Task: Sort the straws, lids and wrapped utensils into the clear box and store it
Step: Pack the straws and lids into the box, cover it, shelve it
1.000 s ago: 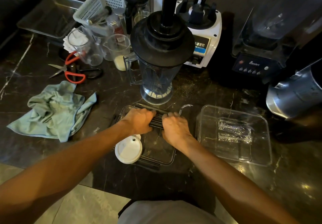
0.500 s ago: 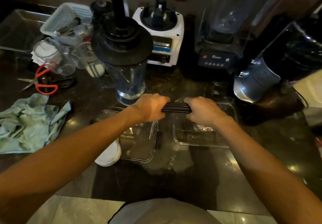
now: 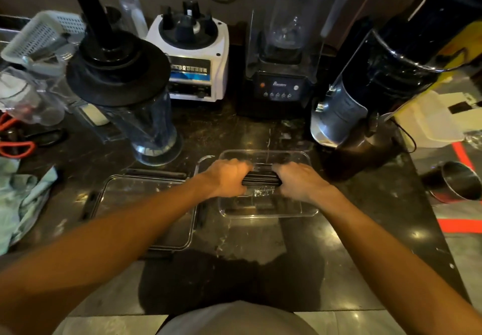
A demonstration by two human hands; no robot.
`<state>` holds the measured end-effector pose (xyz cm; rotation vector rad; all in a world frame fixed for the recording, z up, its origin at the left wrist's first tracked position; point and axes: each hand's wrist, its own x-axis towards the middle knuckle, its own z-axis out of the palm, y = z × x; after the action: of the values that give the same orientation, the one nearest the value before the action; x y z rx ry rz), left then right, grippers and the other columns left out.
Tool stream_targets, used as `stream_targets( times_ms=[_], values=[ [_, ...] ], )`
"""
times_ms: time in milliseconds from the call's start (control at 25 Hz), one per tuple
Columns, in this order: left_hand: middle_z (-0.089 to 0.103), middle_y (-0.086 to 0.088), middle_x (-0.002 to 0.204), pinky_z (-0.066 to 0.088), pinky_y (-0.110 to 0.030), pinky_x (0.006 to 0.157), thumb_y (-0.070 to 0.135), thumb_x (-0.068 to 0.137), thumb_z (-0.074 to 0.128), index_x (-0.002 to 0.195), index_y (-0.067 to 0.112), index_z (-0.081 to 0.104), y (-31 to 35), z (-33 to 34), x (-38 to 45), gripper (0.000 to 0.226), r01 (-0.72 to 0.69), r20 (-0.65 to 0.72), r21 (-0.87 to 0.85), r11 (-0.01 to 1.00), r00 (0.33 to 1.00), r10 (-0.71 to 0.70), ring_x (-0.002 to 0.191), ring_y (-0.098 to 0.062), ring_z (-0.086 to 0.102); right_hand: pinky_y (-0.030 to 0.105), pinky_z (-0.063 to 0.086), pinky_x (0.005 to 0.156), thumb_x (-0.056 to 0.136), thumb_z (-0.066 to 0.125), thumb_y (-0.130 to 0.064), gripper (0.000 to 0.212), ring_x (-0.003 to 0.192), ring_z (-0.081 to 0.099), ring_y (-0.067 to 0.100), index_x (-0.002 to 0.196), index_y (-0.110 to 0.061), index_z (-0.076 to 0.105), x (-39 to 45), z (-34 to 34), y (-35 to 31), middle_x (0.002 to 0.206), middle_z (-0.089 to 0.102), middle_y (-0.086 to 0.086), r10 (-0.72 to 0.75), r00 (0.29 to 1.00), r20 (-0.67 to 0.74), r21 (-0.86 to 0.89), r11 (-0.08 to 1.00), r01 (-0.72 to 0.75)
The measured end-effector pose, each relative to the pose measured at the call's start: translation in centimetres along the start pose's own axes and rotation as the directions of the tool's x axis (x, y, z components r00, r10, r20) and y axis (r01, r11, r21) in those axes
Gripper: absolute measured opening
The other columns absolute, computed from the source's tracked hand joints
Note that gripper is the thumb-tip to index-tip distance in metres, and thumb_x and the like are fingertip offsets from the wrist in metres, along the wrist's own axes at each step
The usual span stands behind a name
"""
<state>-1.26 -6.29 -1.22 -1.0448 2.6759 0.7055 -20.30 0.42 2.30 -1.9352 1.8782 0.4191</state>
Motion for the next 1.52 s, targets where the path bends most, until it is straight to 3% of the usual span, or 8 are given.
stream_targets(
  times_ms=[280, 520, 760, 1080, 1240, 1520],
  values=[
    [0.071, -0.001, 0.106, 0.047, -0.027, 0.072, 0.026, 0.09, 0.066, 0.12, 0.021, 0.064, 2.5, 4.9, 2.6, 0.031, 0.004, 0.091, -0.058, 0.998, 0.996, 0.001, 0.084, -0.015, 0.062, 0.037, 0.054, 0.09, 0.088, 0.065, -0.03, 0.034, 0.11, 0.068, 0.031, 0.121, -0.021, 0.067, -0.5, 3.8, 2.6, 0.12, 0.071, 0.011, 0.04, 0.99, 0.135, 0.024, 0.999, -0.043],
    [0.07, -0.002, 0.113, 0.06, -0.04, 0.088, 0.029, 0.089, 0.07, 0.124, 0.022, 0.06, 3.6, 7.6, 3.9, 0.038, 0.094, 0.248, -0.182, 0.979, 0.968, -0.047, 0.098, -0.019, 0.069, 0.036, 0.052, 0.089, 0.093, 0.065, -0.029, 0.027, 0.106, 0.068, 0.028, 0.117, -0.017, 0.066, 0.3, 4.9, 3.3, 0.116, 0.072, 0.008, 0.015, 0.978, 0.207, -0.063, 0.998, -0.002],
    [0.065, 0.0, 0.113, 0.057, -0.032, 0.087, 0.025, 0.081, 0.08, 0.126, 0.019, 0.062, 2.7, 5.7, 3.9, 0.048, 0.07, 0.293, -0.263, 0.962, 0.956, 0.011, 0.102, -0.017, 0.066, 0.037, 0.054, 0.088, 0.09, 0.069, -0.021, 0.036, 0.11, 0.066, 0.027, 0.125, -0.015, 0.062, 1.5, 4.2, 2.9, 0.12, 0.068, 0.006, 0.017, 0.939, 0.344, -0.115, 0.993, 0.025],
    [0.057, 0.002, 0.121, 0.047, -0.028, 0.095, 0.024, 0.078, 0.082, 0.132, 0.022, 0.059, 1.8, 6.6, 3.3, 0.058, 0.074, 0.185, -0.179, 0.981, 0.982, -0.04, 0.113, -0.017, 0.056, 0.044, 0.053, 0.099, 0.094, 0.062, -0.01, 0.032, 0.12, 0.064, 0.031, 0.126, -0.011, 0.065, 0.8, 3.9, 4.2, 0.129, 0.066, 0.011, -0.056, 0.99, 0.128, -0.082, 0.994, 0.067],
    [0.056, 0.002, 0.12, 0.05, -0.036, 0.098, 0.029, 0.08, 0.079, 0.133, 0.024, 0.06, 2.3, 6.8, 3.5, 0.056, 0.056, 0.175, -0.16, 0.986, 0.984, -0.027, 0.113, -0.018, 0.056, 0.044, 0.053, 0.099, 0.095, 0.059, -0.011, 0.031, 0.12, 0.064, 0.034, 0.125, -0.009, 0.065, 0.4, 4.3, 4.3, 0.128, 0.066, 0.015, -0.069, 0.992, 0.102, -0.054, 0.996, 0.075],
    [0.054, -0.001, 0.135, 0.047, -0.041, 0.106, 0.036, 0.091, 0.07, 0.135, 0.023, 0.059, 2.8, 6.0, 3.1, 0.048, -0.013, 0.02, -0.037, 0.999, 1.0, 0.013, 0.124, -0.02, 0.053, 0.04, 0.053, 0.094, 0.096, 0.059, -0.015, 0.025, 0.116, 0.066, 0.033, 0.119, -0.011, 0.069, -0.1, 3.7, 3.5, 0.123, 0.07, 0.015, -0.047, 0.997, 0.061, -0.043, 0.998, 0.05]
  ],
)
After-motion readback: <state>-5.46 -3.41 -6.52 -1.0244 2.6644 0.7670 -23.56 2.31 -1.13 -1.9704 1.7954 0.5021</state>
